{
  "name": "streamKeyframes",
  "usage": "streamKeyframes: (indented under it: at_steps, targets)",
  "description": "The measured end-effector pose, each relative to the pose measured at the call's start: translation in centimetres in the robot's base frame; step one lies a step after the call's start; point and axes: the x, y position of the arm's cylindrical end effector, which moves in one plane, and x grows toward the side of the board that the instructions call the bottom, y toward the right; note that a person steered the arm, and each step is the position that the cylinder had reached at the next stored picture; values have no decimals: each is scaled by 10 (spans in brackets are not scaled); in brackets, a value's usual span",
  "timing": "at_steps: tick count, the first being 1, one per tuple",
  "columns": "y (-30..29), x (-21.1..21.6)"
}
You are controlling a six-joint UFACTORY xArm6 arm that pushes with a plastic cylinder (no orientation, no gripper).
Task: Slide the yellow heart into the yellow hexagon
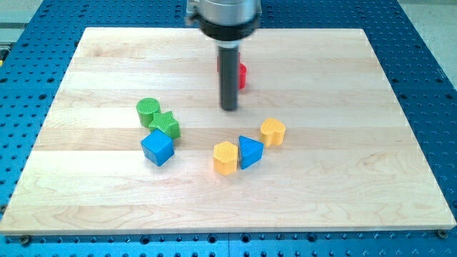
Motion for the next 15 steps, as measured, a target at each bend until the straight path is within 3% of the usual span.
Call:
streamKeyframes:
  at_steps: [1, 3, 4, 5, 6, 7, 8, 9, 10, 11, 12, 13, 14, 15]
  targets:
    - [90, 4]
    - [66, 88]
    - [4, 103]
    - [11, 90]
    - [53, 53]
    - [3, 59]
    - [-3, 72]
    - [-3, 35]
    - [-34, 57]
    - [-21, 89]
    - [-6, 86]
    - [29, 115]
    - [53, 173]
    - [1, 174]
